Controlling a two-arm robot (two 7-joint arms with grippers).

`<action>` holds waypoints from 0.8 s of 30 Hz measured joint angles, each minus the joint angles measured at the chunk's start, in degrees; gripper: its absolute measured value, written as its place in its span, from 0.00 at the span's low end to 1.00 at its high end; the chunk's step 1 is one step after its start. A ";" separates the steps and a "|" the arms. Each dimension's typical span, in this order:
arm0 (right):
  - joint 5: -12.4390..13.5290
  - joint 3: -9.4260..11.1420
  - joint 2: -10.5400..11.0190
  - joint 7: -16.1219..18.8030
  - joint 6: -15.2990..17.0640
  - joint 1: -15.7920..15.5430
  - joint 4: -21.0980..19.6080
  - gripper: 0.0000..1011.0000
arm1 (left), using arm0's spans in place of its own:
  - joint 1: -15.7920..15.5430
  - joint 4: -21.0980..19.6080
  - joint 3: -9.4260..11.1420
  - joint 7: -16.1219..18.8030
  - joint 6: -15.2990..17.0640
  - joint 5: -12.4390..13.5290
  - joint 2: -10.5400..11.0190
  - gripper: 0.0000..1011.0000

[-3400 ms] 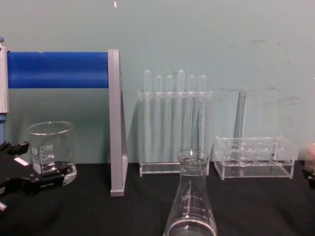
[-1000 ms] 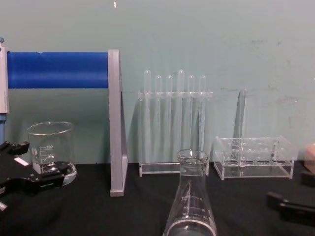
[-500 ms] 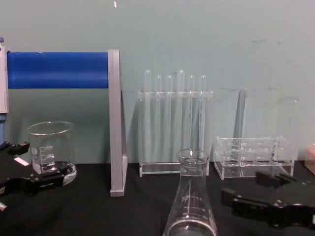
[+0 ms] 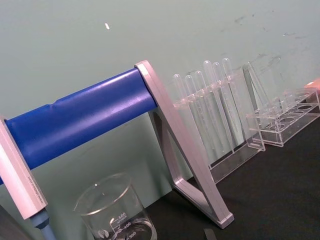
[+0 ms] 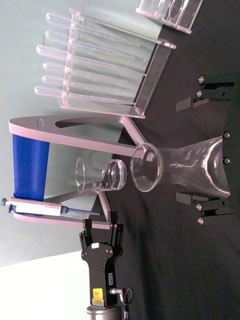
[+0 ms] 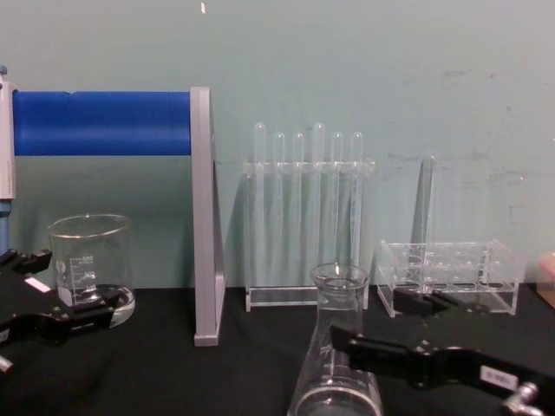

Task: Grasp the erlenmeyer flask with one hand, shake it three times, then place it back.

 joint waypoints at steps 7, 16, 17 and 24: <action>-1.93 -0.58 -2.92 0.45 -0.25 2.48 3.27 0.99 | 0.00 0.00 0.00 0.00 0.00 0.00 0.00 0.99; -3.31 -0.62 -5.30 0.98 -0.27 3.93 5.31 0.99 | 0.00 0.00 0.00 0.00 0.00 0.00 0.00 0.99; -3.56 -0.56 -5.67 1.02 -0.26 4.10 5.60 0.99 | 0.00 0.00 0.00 0.00 0.00 0.00 0.00 0.99; -4.61 -0.10 -6.89 1.22 -0.32 4.53 6.44 0.99 | 0.00 0.00 0.00 0.00 0.00 0.00 0.00 0.99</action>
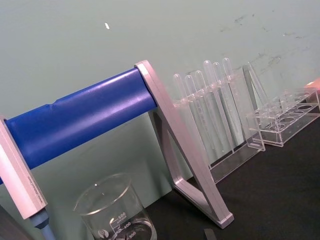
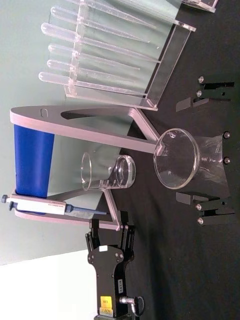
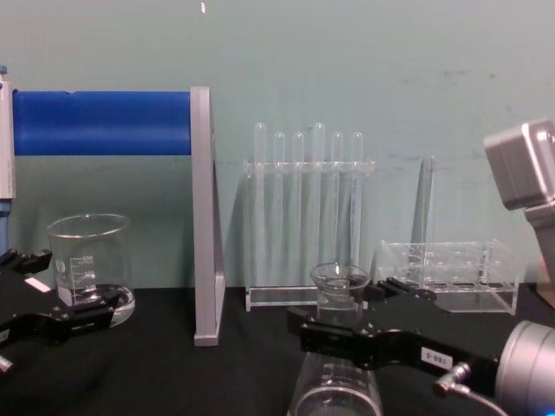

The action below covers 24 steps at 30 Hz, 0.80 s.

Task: Grasp the erlenmeyer flask with one hand, shake it three times, then place it back.

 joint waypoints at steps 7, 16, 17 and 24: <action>-0.36 0.12 -0.20 0.07 -0.21 0.07 0.23 0.99 | 0.00 0.00 0.00 0.00 0.00 0.00 0.00 0.99; -0.22 0.09 -0.08 0.07 -0.17 0.02 0.13 0.97 | 0.00 0.00 0.00 0.00 0.00 0.00 0.00 0.99; -0.20 0.09 -0.07 0.07 -0.17 0.02 0.12 0.94 | 0.00 0.00 0.00 0.00 0.00 0.00 0.00 0.99; -0.09 0.04 -0.04 0.05 -0.14 -0.03 0.05 0.79 | 0.00 0.00 0.00 0.00 0.00 0.00 0.00 0.99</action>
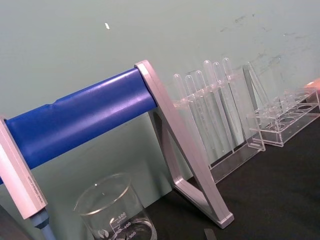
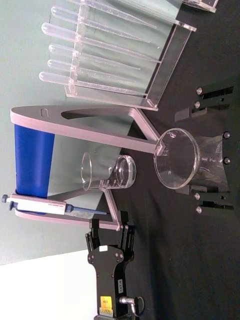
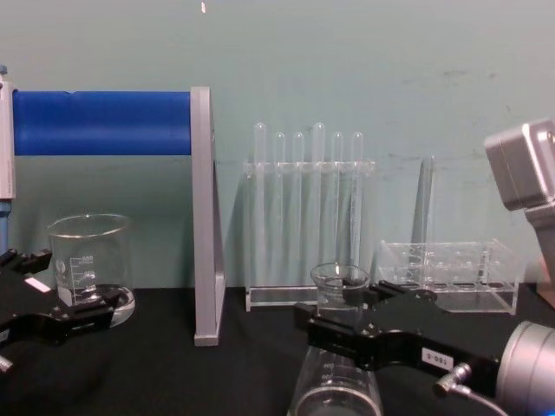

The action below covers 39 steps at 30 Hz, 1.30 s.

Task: Grasp the erlenmeyer flask with one hand, shake it three times, then place it back.

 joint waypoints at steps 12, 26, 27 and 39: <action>0.06 -0.01 0.05 -0.02 0.06 -0.02 -0.07 0.45 | 0.00 0.00 0.00 0.00 0.00 0.00 0.00 0.99; 0.29 2.02 0.09 -0.21 0.56 -0.80 -3.60 0.44 | 0.00 0.00 0.00 0.00 0.00 0.00 0.00 0.99; 0.31 2.17 0.14 -0.25 0.68 -0.80 -3.95 0.44 | 0.00 0.00 0.00 0.00 0.00 0.00 0.00 0.99; 0.88 4.05 0.93 -0.95 1.95 -0.80 -8.83 0.44 | 0.00 0.00 0.00 0.00 0.00 0.00 0.00 0.99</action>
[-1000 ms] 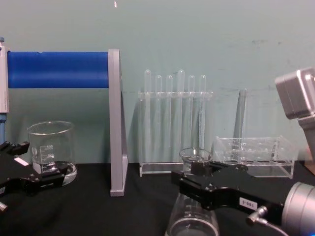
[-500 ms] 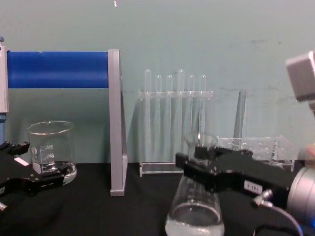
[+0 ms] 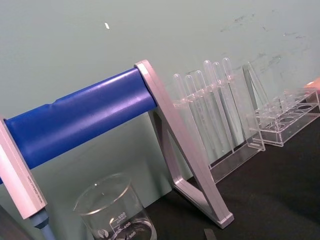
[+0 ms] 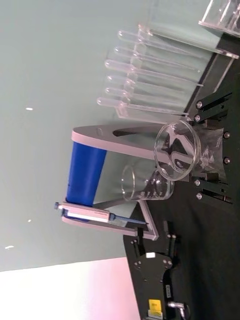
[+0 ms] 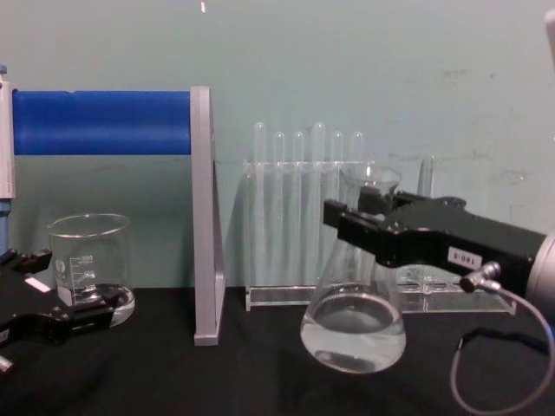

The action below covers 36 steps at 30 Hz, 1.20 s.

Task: Grasp the erlenmeyer flask with one hand, shake it three times, then place it back.

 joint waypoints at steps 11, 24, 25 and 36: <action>-0.37 0.39 -0.10 -0.88 0.38 -0.07 -0.35 0.44 | 0.00 0.00 0.00 0.00 0.00 0.00 0.00 0.99; -1.50 -0.77 -1.04 -1.14 1.01 -0.23 -0.58 0.44 | 0.00 0.00 0.00 0.00 0.00 0.00 0.00 0.99; -1.51 -1.19 -1.21 -0.79 1.04 -0.29 -0.83 0.44 | 0.00 0.00 0.00 0.00 0.00 0.00 0.00 0.99; -0.92 -4.33 -2.19 1.50 1.32 -0.80 -2.74 0.44 | 0.00 0.00 0.00 0.00 0.00 0.00 0.00 0.99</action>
